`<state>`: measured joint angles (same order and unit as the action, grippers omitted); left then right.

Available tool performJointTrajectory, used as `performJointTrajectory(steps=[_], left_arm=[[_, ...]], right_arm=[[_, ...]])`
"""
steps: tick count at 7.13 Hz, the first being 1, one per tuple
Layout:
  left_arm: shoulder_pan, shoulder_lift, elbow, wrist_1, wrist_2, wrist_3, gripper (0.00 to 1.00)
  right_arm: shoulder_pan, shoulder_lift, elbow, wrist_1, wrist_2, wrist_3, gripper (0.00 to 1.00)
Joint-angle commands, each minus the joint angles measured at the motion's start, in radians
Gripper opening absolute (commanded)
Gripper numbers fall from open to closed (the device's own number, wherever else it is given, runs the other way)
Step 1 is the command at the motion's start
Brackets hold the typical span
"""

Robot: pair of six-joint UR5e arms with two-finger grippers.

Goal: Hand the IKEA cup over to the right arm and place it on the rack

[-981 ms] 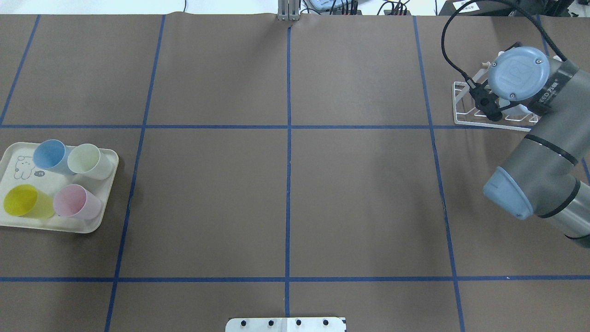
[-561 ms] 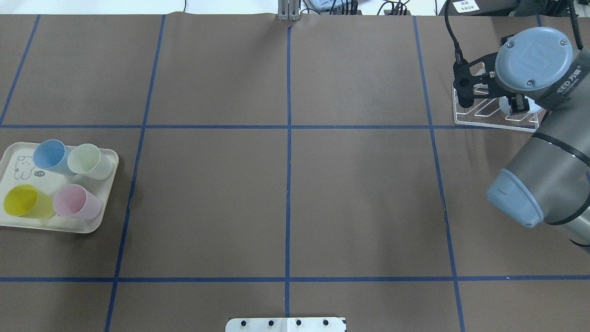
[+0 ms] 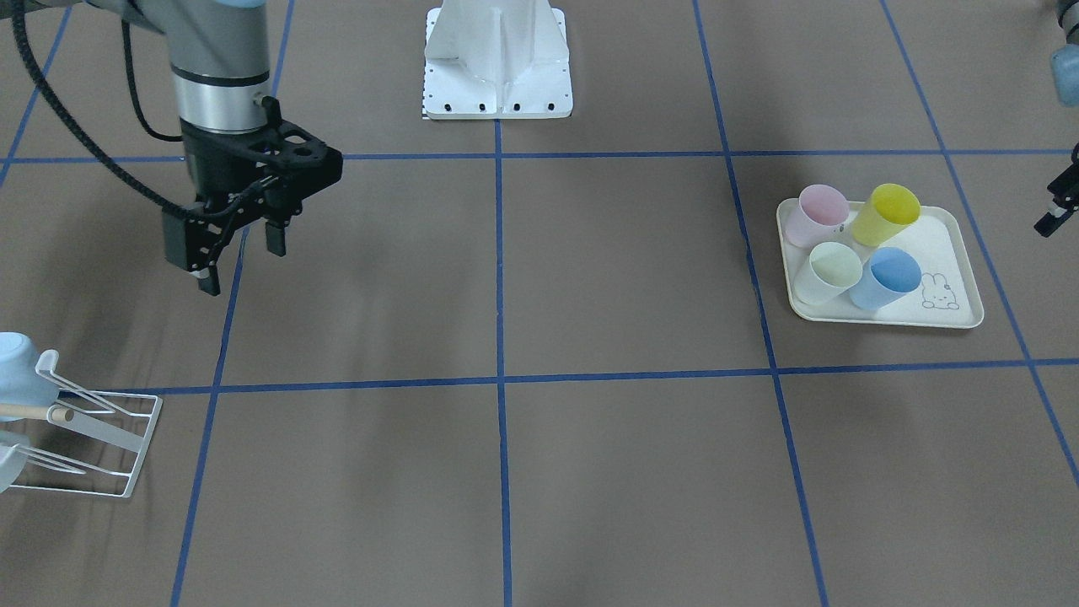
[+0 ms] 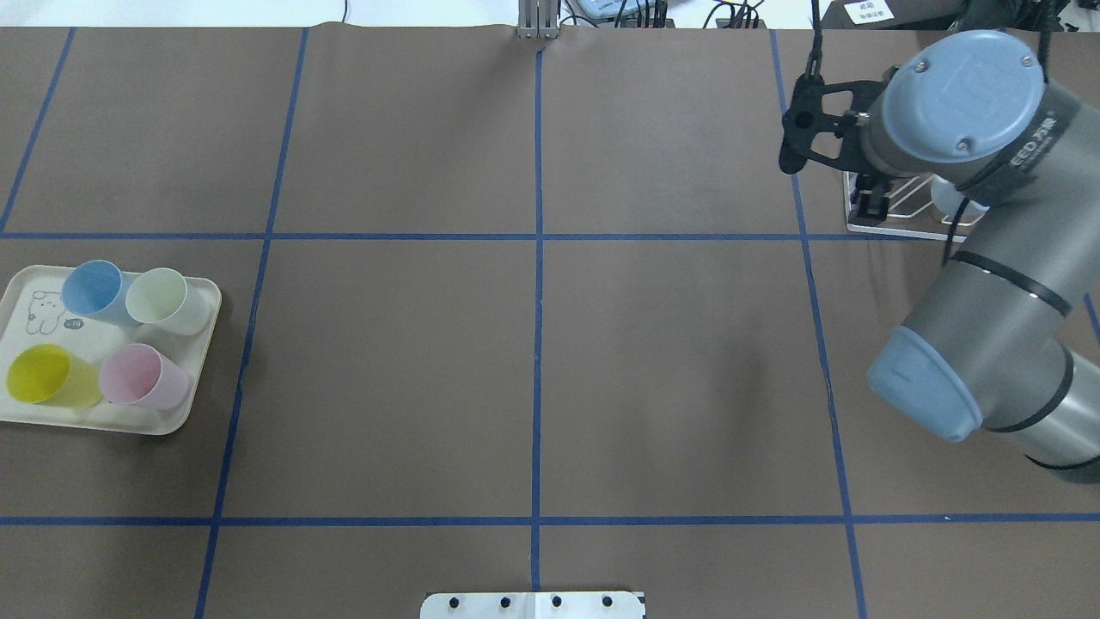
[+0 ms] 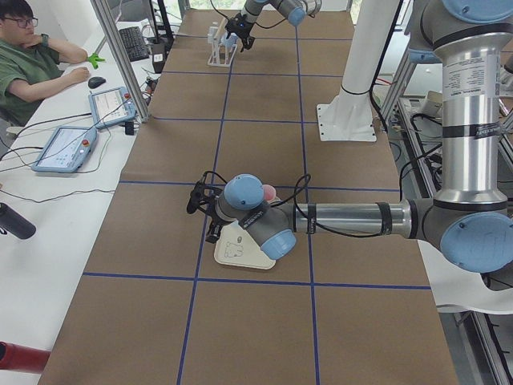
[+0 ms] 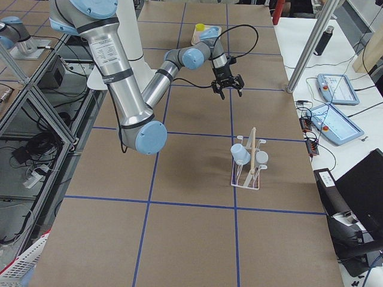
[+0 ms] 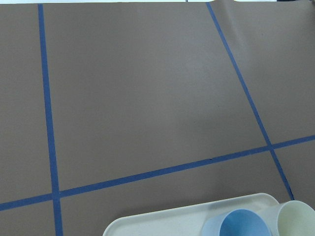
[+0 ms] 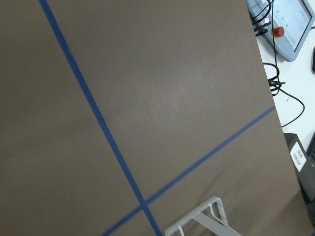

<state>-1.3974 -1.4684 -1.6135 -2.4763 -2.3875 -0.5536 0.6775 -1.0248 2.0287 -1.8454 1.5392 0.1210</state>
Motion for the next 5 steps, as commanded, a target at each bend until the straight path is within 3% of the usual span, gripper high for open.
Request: performJointTrajectory(steps=[1,3,5], left_arm=[[0.078,0.000,-0.003,0.000,0.060,-0.069,1.00],[0.190,-0.001,-0.016,0.002,0.189,-0.143,1.00],[0.273,-0.006,-0.016,0.005,0.257,-0.202,1.00]], right_arm=[[-0.074,0.124,-0.019,-0.001,0.002,0.289,0.99],[-0.116,0.175,-0.042,-0.001,0.002,0.433,1.00],[-0.125,0.201,-0.058,-0.008,0.021,0.469,0.99]])
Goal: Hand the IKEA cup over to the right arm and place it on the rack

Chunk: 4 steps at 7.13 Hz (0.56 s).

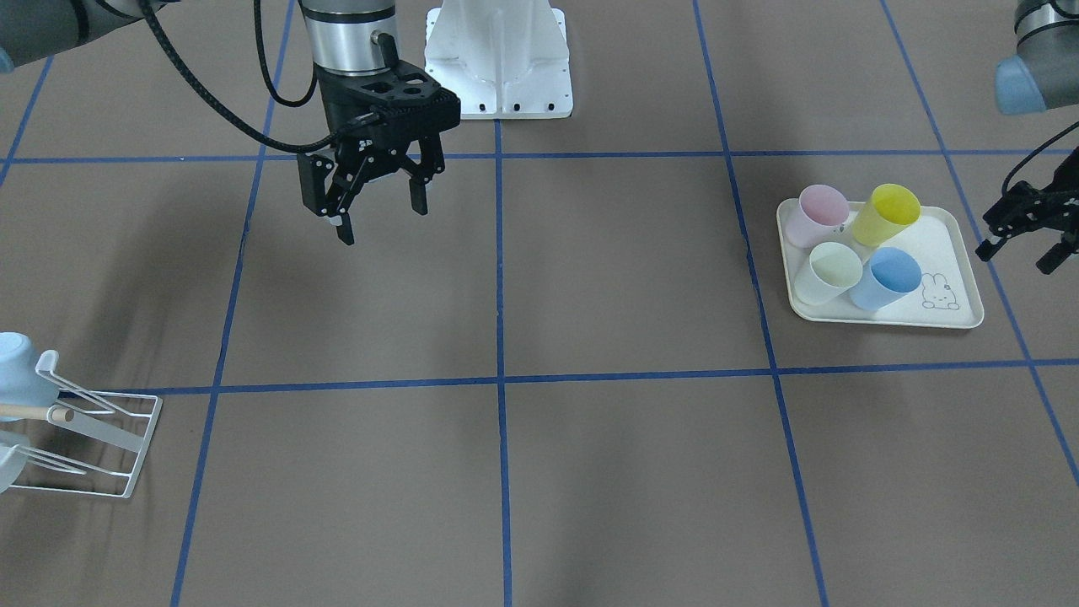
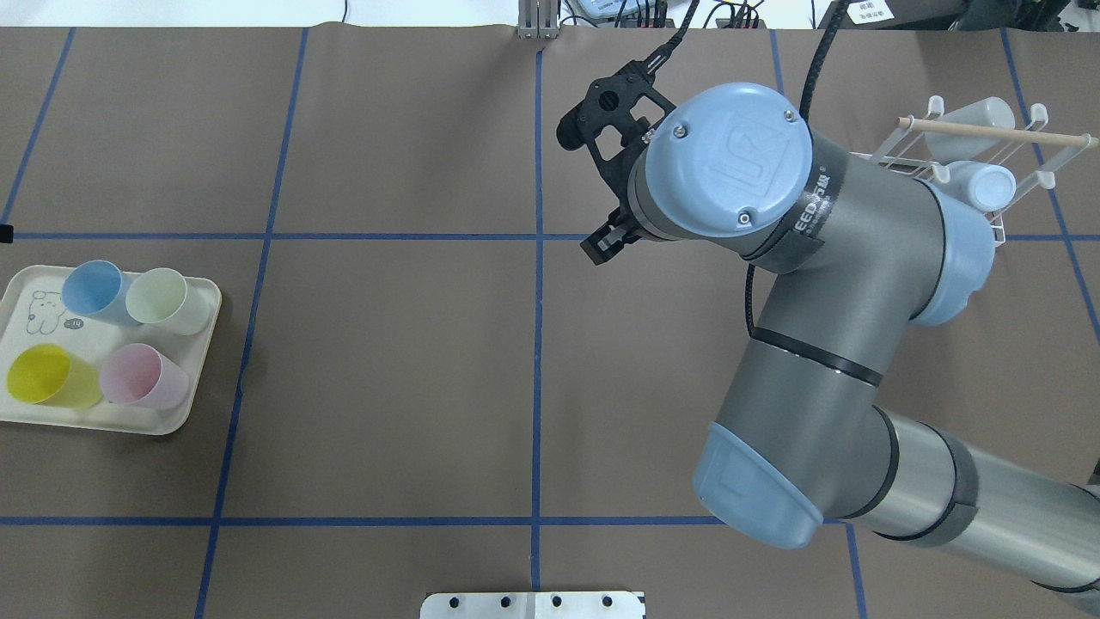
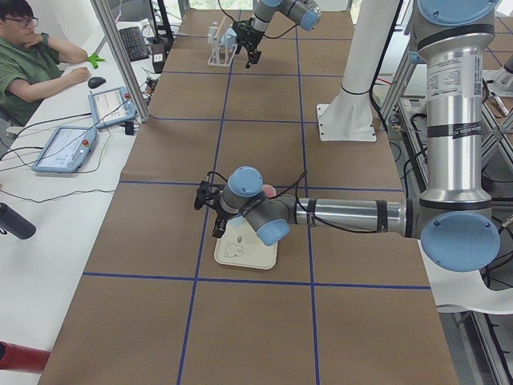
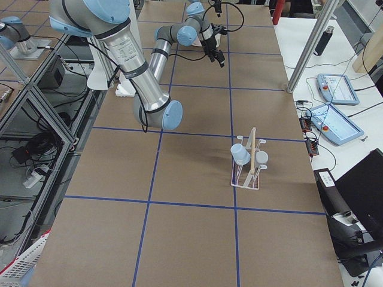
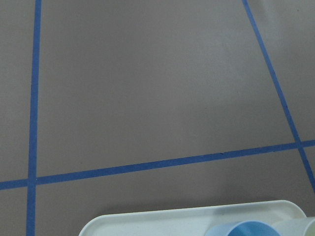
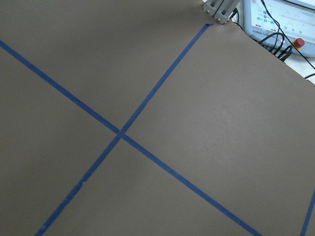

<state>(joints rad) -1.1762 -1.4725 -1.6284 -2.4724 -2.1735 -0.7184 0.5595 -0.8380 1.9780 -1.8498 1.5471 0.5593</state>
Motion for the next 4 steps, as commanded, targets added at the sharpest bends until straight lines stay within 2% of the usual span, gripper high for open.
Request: performJointTrajectory(steps=[1,3,4], left_arm=[[0.090,-0.006,-0.001,0.001,0.067,-0.076,1.00],[0.138,-0.008,-0.002,-0.002,0.098,-0.107,0.98],[0.148,-0.006,-0.002,-0.002,0.098,-0.105,0.77]], right_arm=[[-0.006,0.028,-0.008,-0.005,0.045,0.045,0.99],[-0.004,0.031,-0.015,-0.003,0.057,0.066,0.99],[-0.004,0.030,-0.015,-0.002,0.056,0.067,0.99]])
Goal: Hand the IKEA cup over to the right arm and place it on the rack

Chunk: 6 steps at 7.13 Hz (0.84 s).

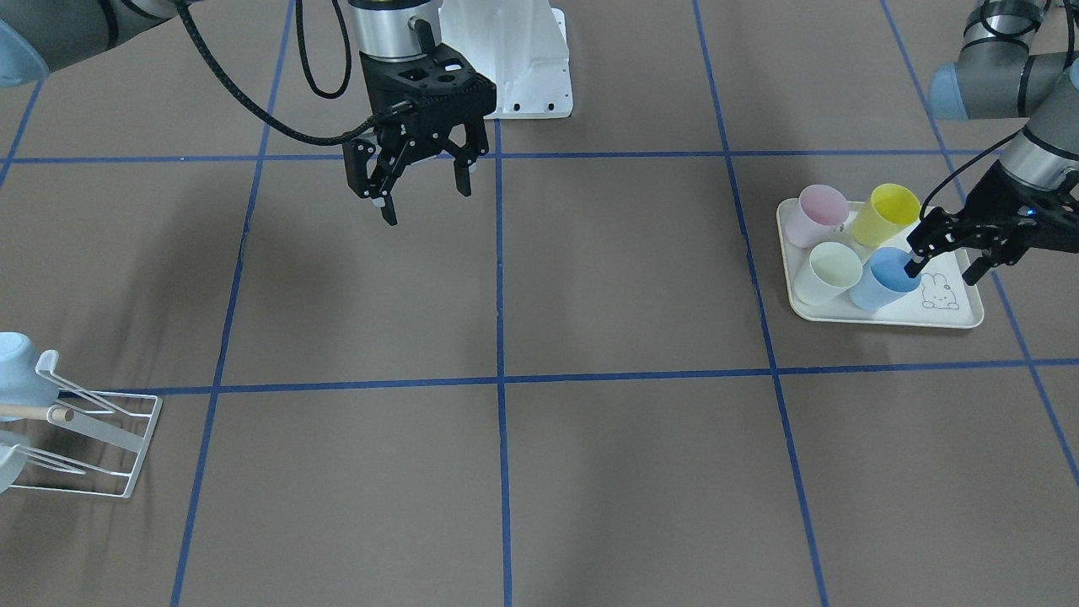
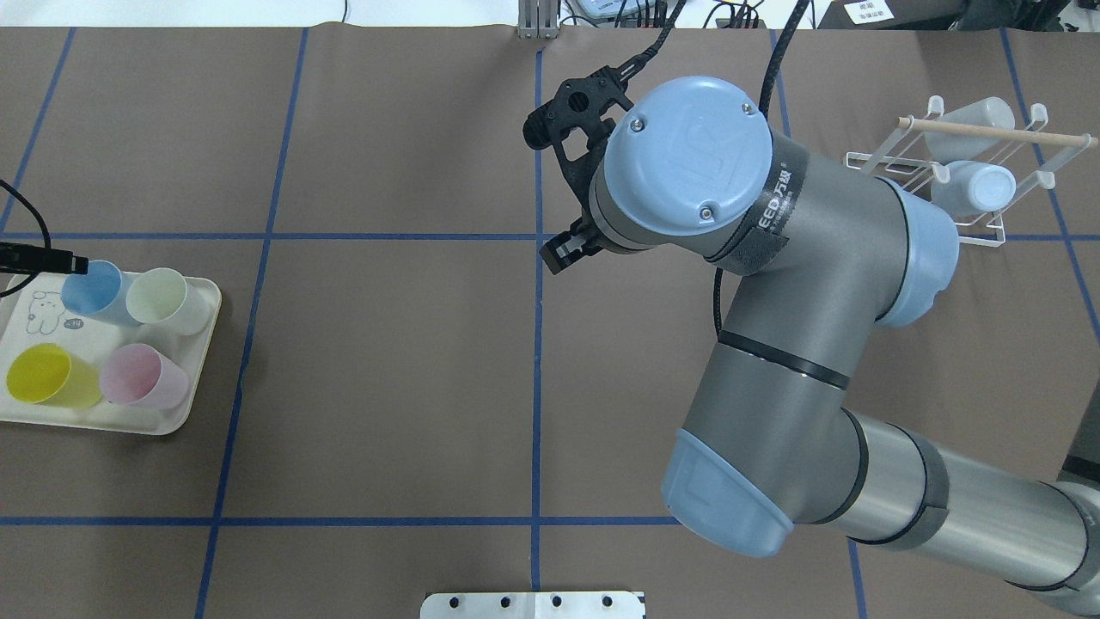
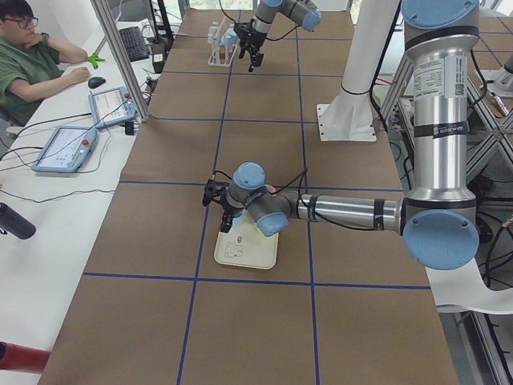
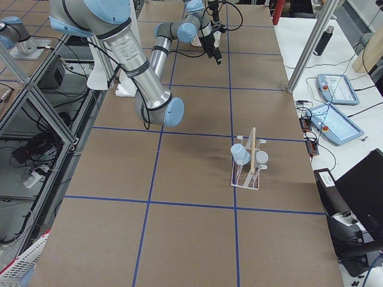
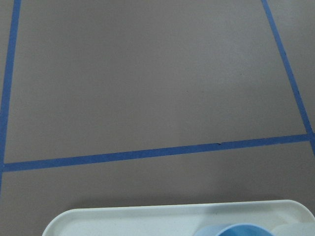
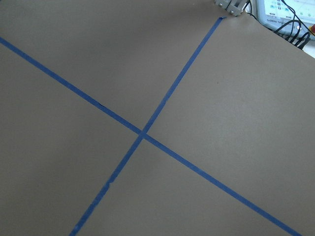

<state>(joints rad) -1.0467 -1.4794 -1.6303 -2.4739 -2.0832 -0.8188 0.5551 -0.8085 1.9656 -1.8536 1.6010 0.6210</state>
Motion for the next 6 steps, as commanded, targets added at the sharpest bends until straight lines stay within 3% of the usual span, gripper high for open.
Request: performJointTrajectory(steps=[1,2,5,6], left_arm=[[0.028,0.002,0.000,0.000,0.008,-0.003,0.64],[0.030,0.004,0.000,0.000,0.008,-0.002,0.51],[0.031,0.005,0.000,-0.002,0.008,0.003,0.45],[0.033,0.010,0.000,0.000,0.008,0.003,0.38]], right_arm=[[0.000,0.000,-0.002,0.002,0.002,0.003,0.99],[0.000,0.000,-0.007,0.002,0.002,0.003,0.99],[0.000,-0.001,-0.014,0.004,-0.001,0.003,0.99],[0.002,-0.001,-0.016,0.005,-0.004,0.003,0.99]])
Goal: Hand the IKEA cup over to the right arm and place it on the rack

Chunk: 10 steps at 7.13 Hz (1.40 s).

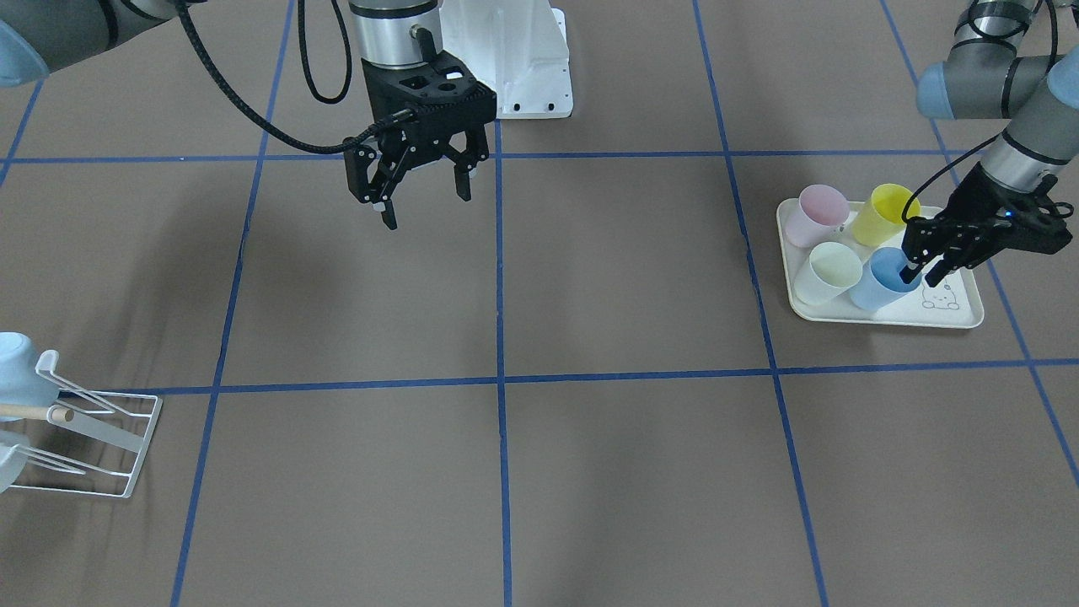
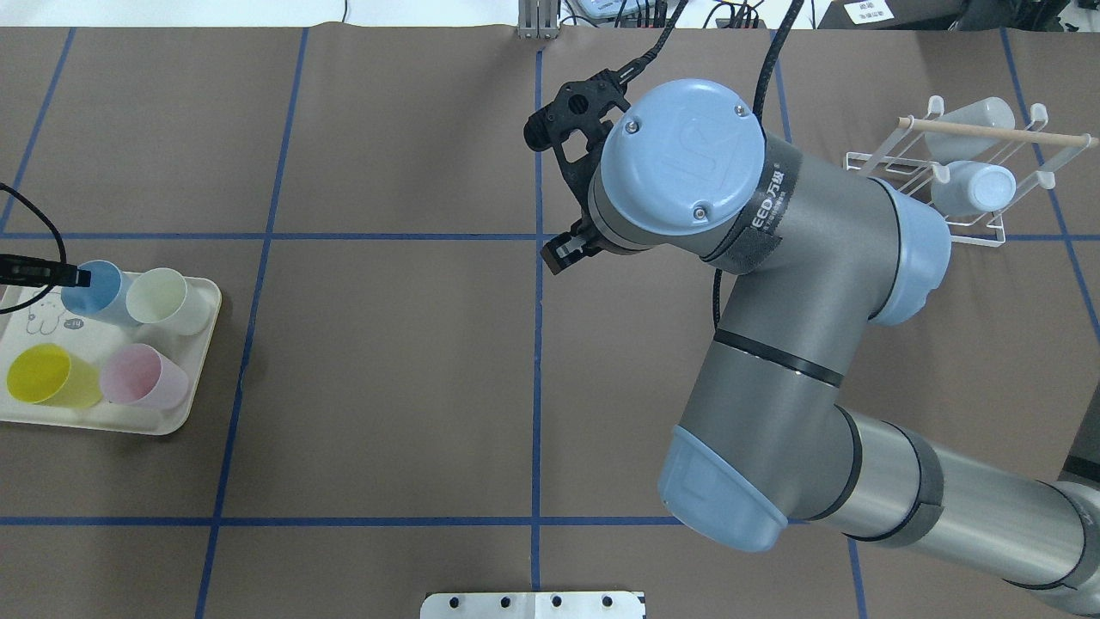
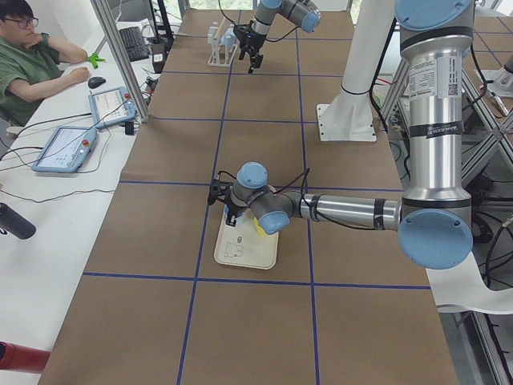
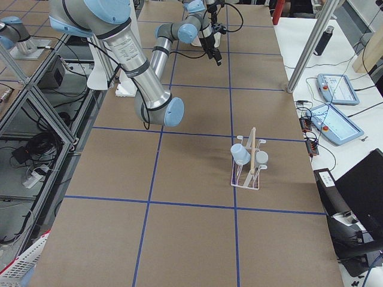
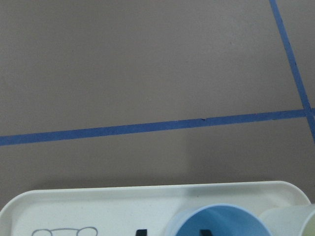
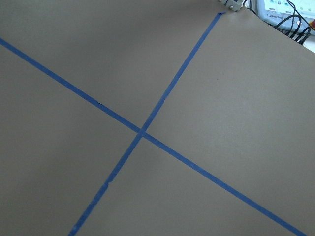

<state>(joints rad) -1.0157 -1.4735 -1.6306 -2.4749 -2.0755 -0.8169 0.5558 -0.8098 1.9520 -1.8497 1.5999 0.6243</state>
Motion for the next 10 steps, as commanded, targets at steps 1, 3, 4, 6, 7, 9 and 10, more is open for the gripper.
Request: performJointTrajectory(steps=[1,3,4,6,7,9,10], left_arm=[[0.002,0.004,0.000,0.001,0.000,0.001,0.29],[0.002,0.004,0.000,-0.001,0.000,0.007,0.26],[0.002,0.004,-0.002,-0.001,0.000,0.007,0.26],[0.002,0.005,-0.002,-0.001,0.000,0.007,0.20],[0.002,0.004,0.000,-0.001,0.000,0.009,0.16],[0.000,0.006,-0.003,-0.001,0.000,0.009,0.01],[-0.003,0.007,-0.009,0.001,0.000,0.009,0.00]], right_arm=[[0.001,0.000,-0.002,0.001,-0.003,0.000,0.99],[0.001,-0.002,-0.002,0.001,-0.006,-0.002,0.99],[0.003,-0.002,-0.002,0.001,-0.006,-0.002,0.99],[0.001,-0.003,-0.004,0.001,-0.006,-0.002,0.99],[0.003,-0.005,-0.004,0.001,-0.006,-0.002,0.99],[0.001,-0.003,-0.010,0.003,-0.009,-0.002,0.99],[0.001,-0.005,-0.012,0.004,-0.011,-0.002,0.99]])
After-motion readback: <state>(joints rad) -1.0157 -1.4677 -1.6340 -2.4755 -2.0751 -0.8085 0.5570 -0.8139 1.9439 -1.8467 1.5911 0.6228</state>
